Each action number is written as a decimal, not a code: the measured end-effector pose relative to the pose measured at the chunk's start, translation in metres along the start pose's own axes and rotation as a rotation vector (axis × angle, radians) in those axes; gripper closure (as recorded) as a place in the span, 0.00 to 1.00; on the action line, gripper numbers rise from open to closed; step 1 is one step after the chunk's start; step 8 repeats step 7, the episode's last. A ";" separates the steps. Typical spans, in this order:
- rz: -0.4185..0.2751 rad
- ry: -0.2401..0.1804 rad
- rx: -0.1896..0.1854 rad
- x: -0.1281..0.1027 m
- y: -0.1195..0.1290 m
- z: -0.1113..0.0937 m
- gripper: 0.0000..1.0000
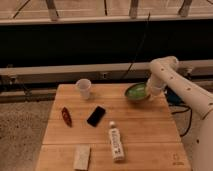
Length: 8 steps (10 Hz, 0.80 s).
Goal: Pick up the ceramic bowl
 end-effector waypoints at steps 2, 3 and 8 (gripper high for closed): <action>-0.008 0.010 -0.013 0.003 0.002 -0.004 1.00; -0.013 0.012 -0.011 0.002 0.002 -0.007 1.00; -0.035 0.025 -0.015 0.001 -0.002 -0.027 1.00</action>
